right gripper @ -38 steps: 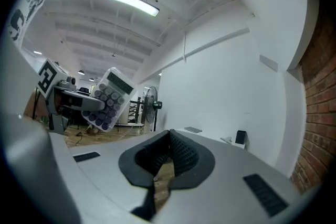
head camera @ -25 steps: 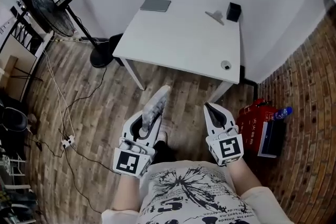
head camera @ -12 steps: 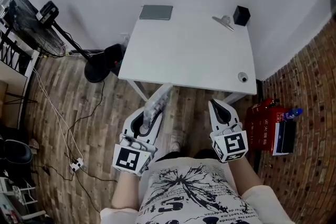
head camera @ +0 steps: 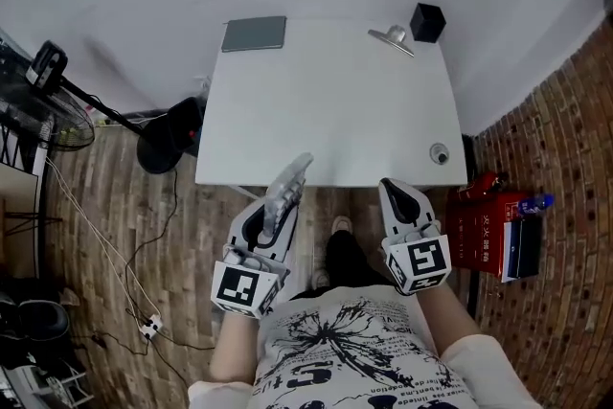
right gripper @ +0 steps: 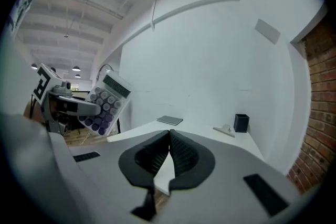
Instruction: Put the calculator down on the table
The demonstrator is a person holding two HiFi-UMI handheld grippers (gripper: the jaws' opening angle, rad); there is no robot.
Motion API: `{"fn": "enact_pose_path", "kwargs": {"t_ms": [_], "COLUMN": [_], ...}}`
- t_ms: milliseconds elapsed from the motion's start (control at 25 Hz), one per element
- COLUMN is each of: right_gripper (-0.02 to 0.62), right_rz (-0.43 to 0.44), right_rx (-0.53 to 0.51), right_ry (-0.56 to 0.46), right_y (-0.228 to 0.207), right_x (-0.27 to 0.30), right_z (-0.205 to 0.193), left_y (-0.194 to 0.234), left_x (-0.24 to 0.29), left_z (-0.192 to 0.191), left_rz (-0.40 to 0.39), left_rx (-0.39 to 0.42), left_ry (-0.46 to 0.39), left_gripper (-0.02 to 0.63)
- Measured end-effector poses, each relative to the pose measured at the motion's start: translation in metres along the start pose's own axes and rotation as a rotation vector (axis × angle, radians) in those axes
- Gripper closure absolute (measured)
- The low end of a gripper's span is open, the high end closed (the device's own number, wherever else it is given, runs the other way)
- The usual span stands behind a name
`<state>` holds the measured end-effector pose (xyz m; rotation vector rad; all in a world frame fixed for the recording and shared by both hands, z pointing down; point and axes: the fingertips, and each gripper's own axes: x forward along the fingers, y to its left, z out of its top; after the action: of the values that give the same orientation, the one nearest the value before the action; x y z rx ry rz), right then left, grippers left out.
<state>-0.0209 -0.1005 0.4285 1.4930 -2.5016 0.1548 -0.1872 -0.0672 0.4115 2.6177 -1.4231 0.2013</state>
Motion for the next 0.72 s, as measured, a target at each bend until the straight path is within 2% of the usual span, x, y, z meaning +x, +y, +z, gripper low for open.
{"fn": "enact_pose_path", "kwargs": {"t_ms": [240,520,720], "right_gripper": [0.580,0.580,0.580], "right_rz": [0.007,0.057,0.072], "right_rx": [-0.011,0.000,0.009], "right_ry": [0.027,0.086,0.126], "right_y": [-0.055,-0.101,-0.126], "right_x": [0.079,0.154,0.190], "right_z": [0.006,-0.008,-0.022], "left_y": [0.029,0.053,0.065], "left_x": [0.097,0.194,0.243], "left_z": [0.005,-0.026,-0.059], "left_rz": [-0.043,-0.067,-0.090], "left_rx": [-0.026,-0.010,-0.104], "left_ry": [0.042,0.176,0.250], "left_gripper": [0.463,0.463,0.463]}}
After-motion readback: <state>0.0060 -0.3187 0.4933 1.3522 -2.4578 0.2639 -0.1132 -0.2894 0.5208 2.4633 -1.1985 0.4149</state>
